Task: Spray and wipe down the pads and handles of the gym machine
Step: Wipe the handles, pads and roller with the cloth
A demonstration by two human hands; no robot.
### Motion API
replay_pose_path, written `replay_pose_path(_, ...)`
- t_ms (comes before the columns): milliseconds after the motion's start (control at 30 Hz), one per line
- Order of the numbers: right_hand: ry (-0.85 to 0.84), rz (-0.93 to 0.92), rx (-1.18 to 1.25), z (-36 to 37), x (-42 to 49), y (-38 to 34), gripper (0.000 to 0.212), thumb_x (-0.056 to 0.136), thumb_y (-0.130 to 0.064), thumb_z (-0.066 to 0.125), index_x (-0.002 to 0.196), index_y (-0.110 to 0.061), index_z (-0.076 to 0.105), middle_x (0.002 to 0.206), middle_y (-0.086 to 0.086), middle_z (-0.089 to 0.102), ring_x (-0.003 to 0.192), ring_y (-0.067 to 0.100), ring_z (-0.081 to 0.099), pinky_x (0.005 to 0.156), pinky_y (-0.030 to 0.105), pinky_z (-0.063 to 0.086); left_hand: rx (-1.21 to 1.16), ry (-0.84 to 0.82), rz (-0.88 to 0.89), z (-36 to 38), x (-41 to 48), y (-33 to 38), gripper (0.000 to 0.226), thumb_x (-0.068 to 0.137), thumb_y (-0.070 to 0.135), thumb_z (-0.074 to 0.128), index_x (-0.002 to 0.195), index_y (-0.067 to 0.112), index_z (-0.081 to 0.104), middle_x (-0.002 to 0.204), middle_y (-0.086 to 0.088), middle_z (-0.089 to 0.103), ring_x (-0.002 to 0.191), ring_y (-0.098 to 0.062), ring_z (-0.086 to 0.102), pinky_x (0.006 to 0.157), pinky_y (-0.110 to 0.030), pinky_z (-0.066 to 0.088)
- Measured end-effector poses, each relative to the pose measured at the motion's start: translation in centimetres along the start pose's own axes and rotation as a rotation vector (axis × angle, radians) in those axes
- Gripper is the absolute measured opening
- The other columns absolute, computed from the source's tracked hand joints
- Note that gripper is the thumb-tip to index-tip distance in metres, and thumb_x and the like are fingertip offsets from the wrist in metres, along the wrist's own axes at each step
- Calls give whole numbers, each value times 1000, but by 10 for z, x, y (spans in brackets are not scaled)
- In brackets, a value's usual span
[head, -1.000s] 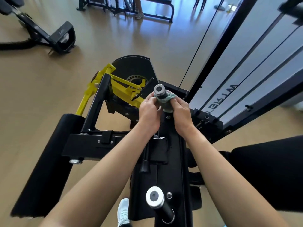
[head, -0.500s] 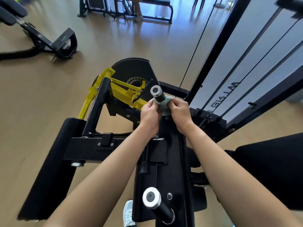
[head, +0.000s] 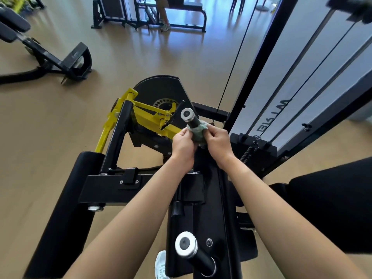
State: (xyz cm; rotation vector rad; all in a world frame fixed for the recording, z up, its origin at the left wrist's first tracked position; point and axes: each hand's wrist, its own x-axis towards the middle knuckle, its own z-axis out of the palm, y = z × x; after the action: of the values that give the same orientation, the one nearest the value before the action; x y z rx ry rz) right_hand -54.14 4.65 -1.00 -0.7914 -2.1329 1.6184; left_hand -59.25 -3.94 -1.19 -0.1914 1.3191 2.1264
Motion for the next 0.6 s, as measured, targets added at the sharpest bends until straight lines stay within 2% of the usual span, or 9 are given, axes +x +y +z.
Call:
replay_pose_path(100,4,-53,32,4,-8,-17,31,102,-18,58,129,-24,73,118,0,76,110,17,71,98,51,57,-53,25,37,2,-8,16,28,109,10,42,108,9,69,106,-12,74,99,-23,72,78,-30,59)
replay_pose_path(200,-30,-199,167,10,-15,-37,34,102,-6,60,133,-18,67,128,5,72,121,16,67,105,41,55,-150,-1,173,-3,-16,31,26,108,8,44,120,5,68,118,-14,73,109,-24,72,89,-30,59)
replay_pose_path(300,-47,-242,185,13,-15,-39,37,103,-5,58,134,-24,63,131,6,70,123,16,66,106,40,54,-182,-44,258,-11,-17,33,26,108,9,44,121,8,67,123,-14,71,112,-21,71,92,-28,58)
replay_pose_path(467,18,-96,-18,3,-8,-7,34,101,-19,57,130,-27,72,115,-1,76,109,20,71,97,52,58,13,-58,82,-9,-6,13,27,110,11,41,110,13,68,112,-9,73,105,-19,69,88,-32,58)
replay_pose_path(600,10,-64,-109,0,-6,-8,35,99,-20,57,130,-27,72,113,-1,77,105,18,72,97,49,57,65,-65,27,-8,-1,21,31,109,5,40,103,13,69,111,-12,71,105,-23,69,85,-32,58)
